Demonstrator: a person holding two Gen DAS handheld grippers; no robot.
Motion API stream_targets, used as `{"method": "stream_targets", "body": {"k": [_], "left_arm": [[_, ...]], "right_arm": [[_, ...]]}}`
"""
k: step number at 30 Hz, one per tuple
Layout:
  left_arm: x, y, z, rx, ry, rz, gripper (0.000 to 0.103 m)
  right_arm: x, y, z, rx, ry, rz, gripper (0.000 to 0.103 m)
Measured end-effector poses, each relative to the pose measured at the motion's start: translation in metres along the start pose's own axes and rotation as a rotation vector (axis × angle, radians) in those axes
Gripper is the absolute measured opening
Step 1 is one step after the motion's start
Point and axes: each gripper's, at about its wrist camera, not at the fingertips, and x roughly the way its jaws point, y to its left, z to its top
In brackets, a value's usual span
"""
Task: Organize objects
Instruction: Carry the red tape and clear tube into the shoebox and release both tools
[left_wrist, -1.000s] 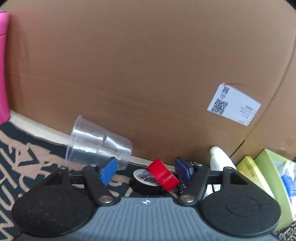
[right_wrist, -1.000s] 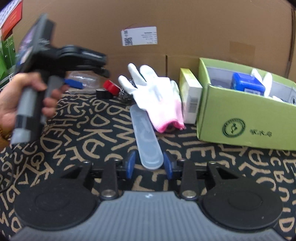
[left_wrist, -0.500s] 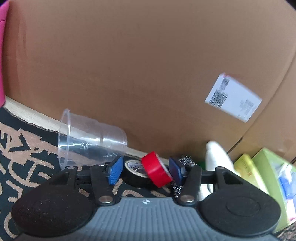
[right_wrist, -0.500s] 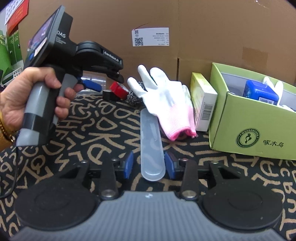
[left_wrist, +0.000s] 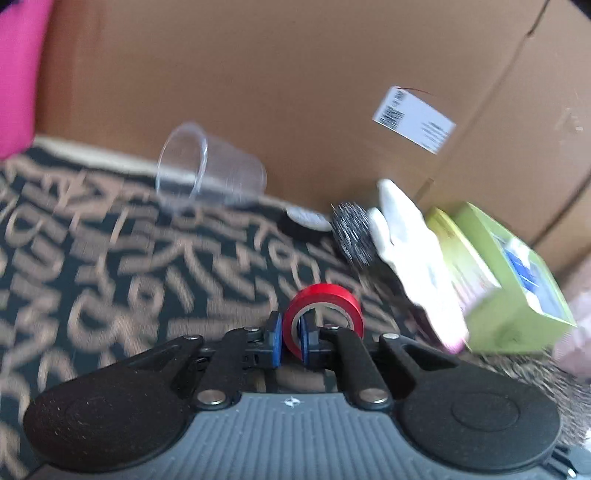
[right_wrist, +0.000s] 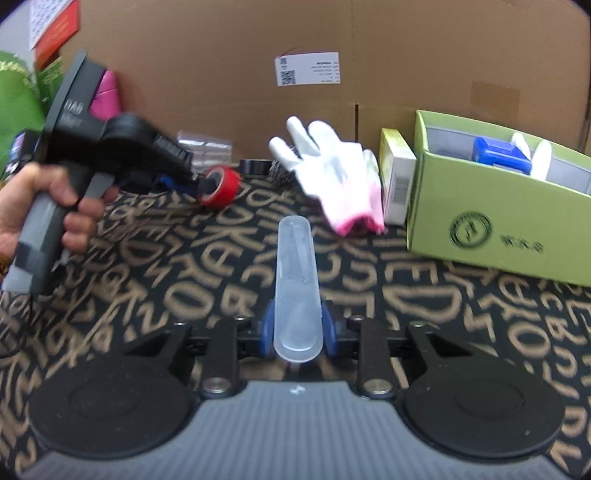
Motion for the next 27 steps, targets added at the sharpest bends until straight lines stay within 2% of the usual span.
{"method": "stream_targets", "body": {"k": [3, 4, 5, 7, 8, 13, 19, 23, 27], "left_arm": [[-0.024, -0.002, -0.016, 0.036, 0.022, -0.015, 0.009], [-0.019, -0.003, -0.017, 0.046, 0.021, -0.005, 0.013], [-0.021, -0.007, -0.017, 0.064, 0.018, 0.003, 0.024], [-0.025, -0.016, -0.015, 0.117, -0.003, 0.012, 0.034], [-0.024, -0.019, -0.013, 0.136, -0.019, 0.018, 0.034], [-0.002, -0.030, -0.007, 0.163, -0.009, 0.016, 0.034], [0.008, -0.039, -0.008, 0.198, -0.015, 0.057, 0.034], [0.010, -0.036, -0.013, 0.215, -0.012, 0.079, 0.013], [-0.001, -0.038, -0.015, 0.190, 0.007, 0.065, 0.010]], "right_arm": [[-0.014, 0.004, -0.007, -0.026, 0.010, 0.010, 0.027], [-0.017, 0.005, -0.008, -0.034, 0.009, 0.010, 0.027], [-0.018, 0.006, -0.007, -0.040, 0.003, 0.006, 0.027], [-0.017, 0.006, -0.005, -0.040, -0.010, -0.002, 0.027], [-0.015, 0.007, -0.003, -0.040, -0.014, -0.007, 0.027], [-0.008, 0.006, 0.000, -0.045, -0.031, 0.002, 0.027], [0.006, 0.002, 0.005, -0.022, -0.023, 0.010, 0.027], [0.014, 0.001, 0.001, -0.018, -0.023, 0.020, 0.028], [0.010, 0.000, -0.001, -0.012, -0.033, 0.023, 0.027]]}}
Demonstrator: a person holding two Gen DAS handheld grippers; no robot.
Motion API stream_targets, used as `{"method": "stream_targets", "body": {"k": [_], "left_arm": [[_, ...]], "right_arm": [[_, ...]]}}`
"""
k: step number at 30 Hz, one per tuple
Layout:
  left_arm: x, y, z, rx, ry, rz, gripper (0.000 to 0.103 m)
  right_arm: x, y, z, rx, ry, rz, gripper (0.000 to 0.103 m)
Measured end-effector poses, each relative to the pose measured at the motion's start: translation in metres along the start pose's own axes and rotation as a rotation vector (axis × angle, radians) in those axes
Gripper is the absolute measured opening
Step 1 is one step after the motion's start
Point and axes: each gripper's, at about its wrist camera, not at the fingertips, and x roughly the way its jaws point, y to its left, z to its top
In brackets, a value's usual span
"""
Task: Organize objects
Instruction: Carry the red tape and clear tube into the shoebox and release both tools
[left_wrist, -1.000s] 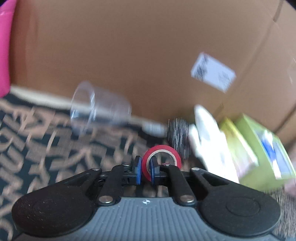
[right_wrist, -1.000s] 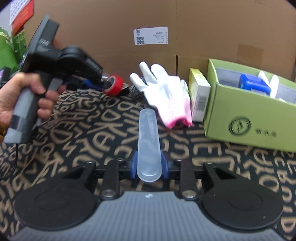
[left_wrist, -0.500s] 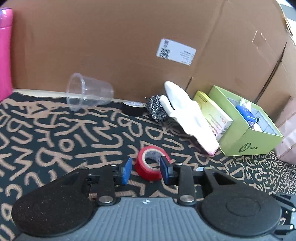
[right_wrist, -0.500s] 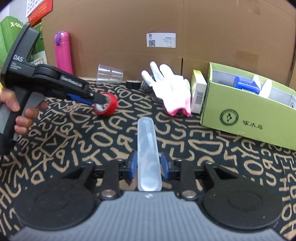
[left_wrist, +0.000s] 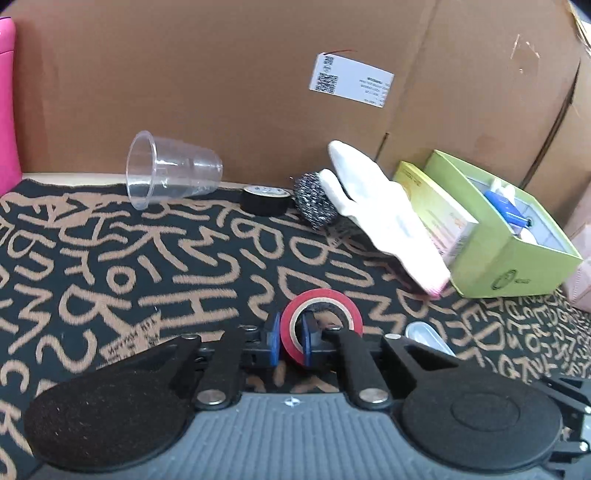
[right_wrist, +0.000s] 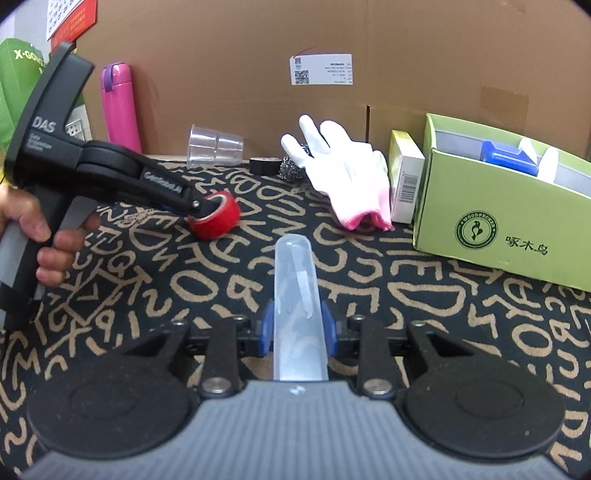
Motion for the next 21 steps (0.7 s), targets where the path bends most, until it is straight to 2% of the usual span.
{"method": "stream_targets", "body": {"k": [4, 7, 10, 13, 17, 21], "left_arm": [[-0.021, -0.020, 0.004, 0.016, -0.020, -0.047, 0.010], [-0.037, -0.050, 0.017, 0.060, -0.061, -0.103, 0.010], [-0.047, -0.087, 0.036, 0.106, -0.097, -0.190, 0.010], [-0.045, -0.129, 0.054, 0.161, -0.135, -0.251, 0.010], [-0.024, -0.175, 0.075, 0.205, -0.144, -0.282, 0.010], [0.010, -0.205, 0.093, 0.245, -0.158, -0.224, 0.010]], "right_arm": [[-0.019, -0.011, 0.001, 0.038, -0.037, 0.028, 0.027], [-0.043, -0.026, 0.008, 0.061, -0.094, 0.019, 0.027], [-0.069, -0.044, 0.019, 0.076, -0.167, -0.022, 0.027], [-0.090, -0.072, 0.034, 0.089, -0.235, -0.102, 0.027], [-0.100, -0.114, 0.054, 0.126, -0.299, -0.209, 0.027], [-0.088, -0.159, 0.072, 0.158, -0.325, -0.289, 0.027]]}}
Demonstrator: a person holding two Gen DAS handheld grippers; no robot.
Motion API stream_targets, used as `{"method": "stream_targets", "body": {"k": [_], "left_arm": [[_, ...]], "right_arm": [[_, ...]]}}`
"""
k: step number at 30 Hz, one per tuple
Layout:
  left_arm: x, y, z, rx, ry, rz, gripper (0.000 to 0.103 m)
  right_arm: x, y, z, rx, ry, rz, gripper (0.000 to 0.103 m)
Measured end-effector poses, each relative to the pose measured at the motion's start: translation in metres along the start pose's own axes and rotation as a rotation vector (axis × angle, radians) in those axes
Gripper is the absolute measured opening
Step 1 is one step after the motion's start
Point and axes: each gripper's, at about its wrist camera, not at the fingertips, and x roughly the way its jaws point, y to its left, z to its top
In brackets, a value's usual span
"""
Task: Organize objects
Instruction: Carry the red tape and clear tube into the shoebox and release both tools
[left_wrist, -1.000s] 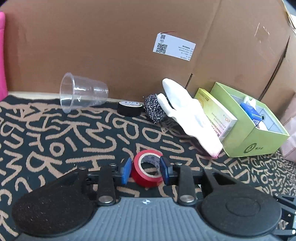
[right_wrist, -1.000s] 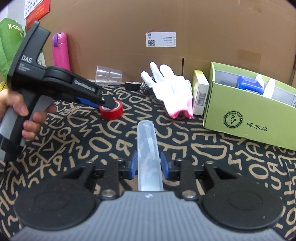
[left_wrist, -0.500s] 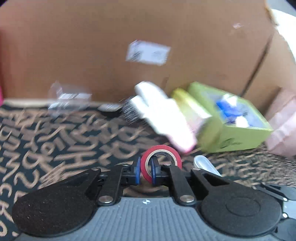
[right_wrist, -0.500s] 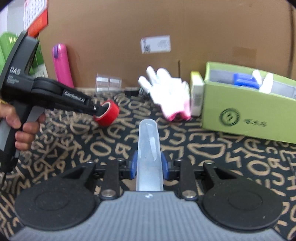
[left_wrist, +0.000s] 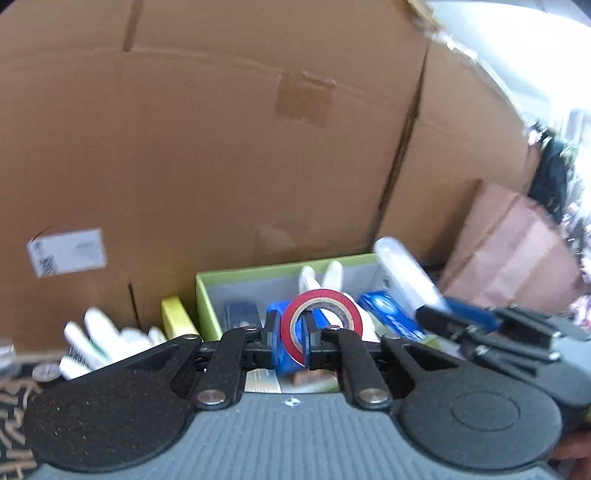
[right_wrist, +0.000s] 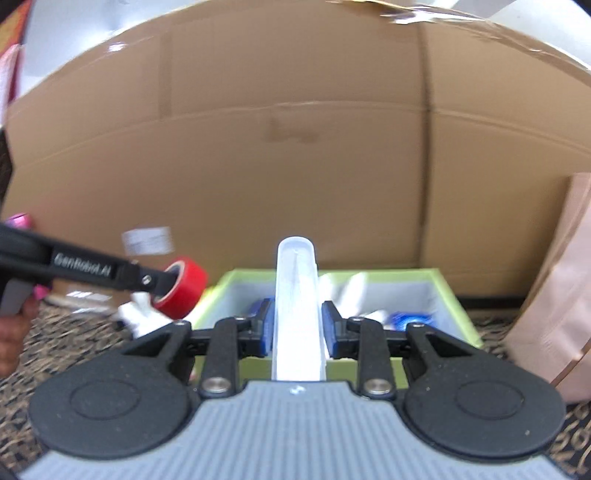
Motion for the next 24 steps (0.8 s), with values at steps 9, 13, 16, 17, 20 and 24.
{"method": "stream_targets", "body": {"k": [9, 13, 16, 17, 20, 24], "left_arm": [[0.057, 0.001, 0.007, 0.002, 0.057, 0.059, 0.010], [0.063, 0.003, 0.003, 0.001, 0.034, 0.052, 0.040], [0.055, 0.004, -0.001, -0.016, -0.015, 0.106, 0.082], [0.050, 0.002, -0.004, -0.003, -0.041, 0.115, 0.082], [0.040, 0.000, -0.009, 0.005, -0.044, 0.100, 0.082], [0.024, 0.000, -0.013, 0.003, -0.041, 0.104, 0.082]], "right_arm": [[0.076, -0.037, -0.002, 0.026, 0.042, -0.023, 0.027], [0.099, -0.036, -0.016, -0.023, 0.091, -0.036, 0.034], [0.095, -0.036, -0.024, -0.032, 0.061, -0.069, 0.072], [0.087, -0.039, -0.026, -0.032, 0.042, -0.068, 0.079], [0.071, -0.039, -0.030, -0.025, 0.009, -0.071, 0.091], [0.051, -0.032, -0.031, -0.021, -0.007, -0.068, 0.102]]}}
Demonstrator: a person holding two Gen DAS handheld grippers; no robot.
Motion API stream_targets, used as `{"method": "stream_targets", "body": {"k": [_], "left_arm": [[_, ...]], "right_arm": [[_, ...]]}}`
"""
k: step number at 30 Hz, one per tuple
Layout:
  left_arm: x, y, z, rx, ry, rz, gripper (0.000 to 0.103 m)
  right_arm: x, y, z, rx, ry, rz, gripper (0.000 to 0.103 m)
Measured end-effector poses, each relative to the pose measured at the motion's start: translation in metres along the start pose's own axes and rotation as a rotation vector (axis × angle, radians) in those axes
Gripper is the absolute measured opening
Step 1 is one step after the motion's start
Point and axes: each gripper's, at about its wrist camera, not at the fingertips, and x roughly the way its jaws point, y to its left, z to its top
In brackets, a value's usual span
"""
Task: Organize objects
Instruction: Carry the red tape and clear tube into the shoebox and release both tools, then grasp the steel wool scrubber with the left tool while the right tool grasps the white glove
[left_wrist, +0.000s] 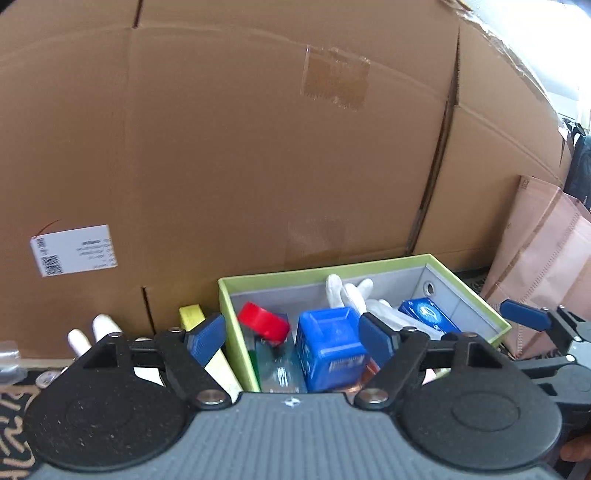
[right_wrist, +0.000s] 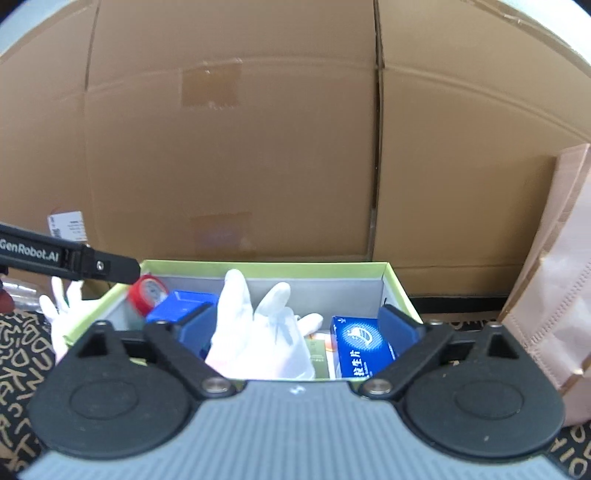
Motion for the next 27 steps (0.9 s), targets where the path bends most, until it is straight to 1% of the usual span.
{"method": "stream_targets", "body": {"k": [6, 11, 15, 20, 25, 27], "left_arm": [[-0.043, 0.015, -0.011, -0.047, -0.006, -0.003, 0.082], [-0.077, 0.041, -0.030, -0.060, -0.017, 0.041, 0.082], [-0.107, 0.072, -0.039, -0.073, -0.043, 0.093, 0.082], [-0.132, 0.115, -0.046, -0.132, -0.067, 0.157, 0.082], [-0.145, 0.146, -0.061, -0.200, -0.059, 0.162, 0.082], [-0.143, 0.158, -0.072, -0.213, -0.039, 0.173, 0.082]], "right_arm": [[-0.037, 0.024, 0.003, -0.020, -0.007, 0.027, 0.103], [-0.056, 0.054, -0.003, -0.008, -0.001, 0.109, 0.103], [-0.060, 0.094, -0.004, -0.041, 0.011, 0.181, 0.103], [-0.059, 0.148, -0.003, -0.099, 0.023, 0.252, 0.103], [-0.062, 0.188, -0.010, -0.131, 0.048, 0.293, 0.103], [-0.060, 0.200, -0.019, -0.135, 0.075, 0.307, 0.103]]}}
